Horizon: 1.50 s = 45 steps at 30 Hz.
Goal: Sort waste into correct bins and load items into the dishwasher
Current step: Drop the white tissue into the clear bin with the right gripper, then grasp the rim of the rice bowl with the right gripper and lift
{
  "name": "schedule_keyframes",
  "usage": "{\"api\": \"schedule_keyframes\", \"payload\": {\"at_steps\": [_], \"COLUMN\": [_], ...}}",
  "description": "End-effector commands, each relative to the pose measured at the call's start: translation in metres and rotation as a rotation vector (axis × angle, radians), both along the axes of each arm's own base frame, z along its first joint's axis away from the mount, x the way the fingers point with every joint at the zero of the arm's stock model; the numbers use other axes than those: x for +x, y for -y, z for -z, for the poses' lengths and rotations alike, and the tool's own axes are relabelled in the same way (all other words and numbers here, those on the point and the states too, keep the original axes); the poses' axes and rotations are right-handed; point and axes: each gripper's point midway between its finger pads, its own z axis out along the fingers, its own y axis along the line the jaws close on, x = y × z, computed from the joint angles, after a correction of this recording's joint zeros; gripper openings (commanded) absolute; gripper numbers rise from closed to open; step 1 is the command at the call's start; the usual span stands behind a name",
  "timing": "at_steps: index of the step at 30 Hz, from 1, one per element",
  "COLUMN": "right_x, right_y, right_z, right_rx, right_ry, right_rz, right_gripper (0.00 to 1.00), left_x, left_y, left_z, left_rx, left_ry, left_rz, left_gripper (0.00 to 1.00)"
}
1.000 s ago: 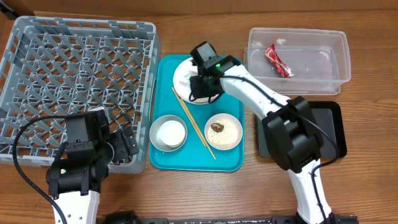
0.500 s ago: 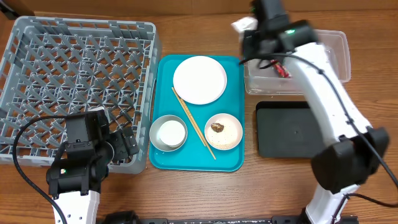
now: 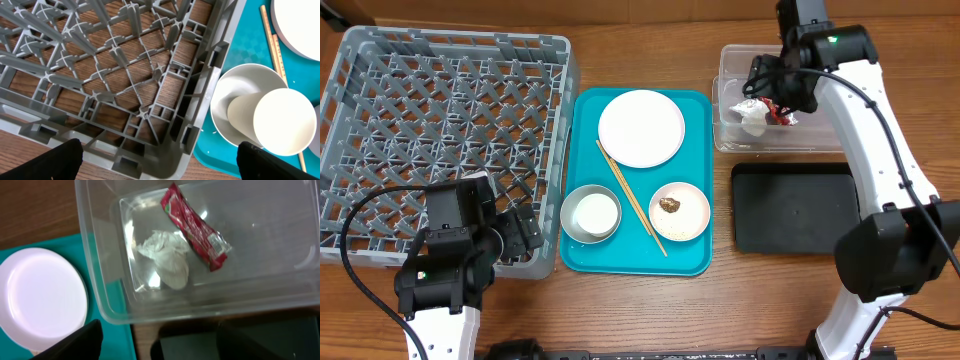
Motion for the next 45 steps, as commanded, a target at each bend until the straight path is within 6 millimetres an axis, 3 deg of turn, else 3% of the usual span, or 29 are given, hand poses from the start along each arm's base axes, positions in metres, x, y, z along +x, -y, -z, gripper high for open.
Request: {"api": "schedule_keyframes", "payload": {"at_steps": [1, 6, 12, 16, 19, 23, 28, 38, 42, 45], "right_x": [-0.020, -0.057, -0.094, -0.114, -0.130, -0.151, -0.171, -0.190, -0.197, -0.199], "right_y": [0.005, 0.004, -0.006, -0.031, -0.067, -0.113, -0.152, -0.188, -0.198, -0.207], "right_z": [-0.038, -0.043, -0.055, -0.045, -0.029, 0.006, 0.046, 0.114, 0.125, 0.126], "right_rx": [0.053, 0.085, 0.094, 0.128, 0.169, 0.153, 0.131, 0.054, 0.044, 0.045], "right_ry": [0.040, -0.056, -0.032, -0.006, -0.031, -0.086, -0.120, -0.256, -0.274, -0.253], "right_rz": [0.003, -0.007, -0.046, -0.164, -0.318, -0.486, -0.609, -0.718, -0.750, -0.775], "right_gripper": [0.74, 0.74, 0.74, 0.74, 0.75, 0.75, 0.73, 0.67, 0.66, 0.59], "left_x": [0.003, 0.003, 0.003, 0.003, 0.003, 0.003, 0.003, 0.003, 0.002, 0.002], "left_y": [-0.003, -0.003, -0.003, -0.003, -0.003, -0.003, -0.003, -0.003, -0.003, -0.003], "left_z": [-0.010, -0.010, -0.010, -0.010, -0.010, -0.010, -0.010, -0.009, -0.009, -0.009], "left_rx": [0.011, 0.011, 0.011, 0.011, 0.011, 0.011, 0.010, 0.010, 0.010, 0.009], "left_ry": [0.028, 0.027, 0.027, 0.028, 0.028, 0.028, 0.027, 0.025, 0.022, 0.021], "left_rz": [-0.012, -0.012, -0.012, -0.012, -0.013, -0.013, -0.012, -0.012, -0.012, -0.012], "left_gripper": [1.00, 1.00, 1.00, 1.00, 1.00, 1.00, 1.00, 1.00, 1.00, 1.00]}}
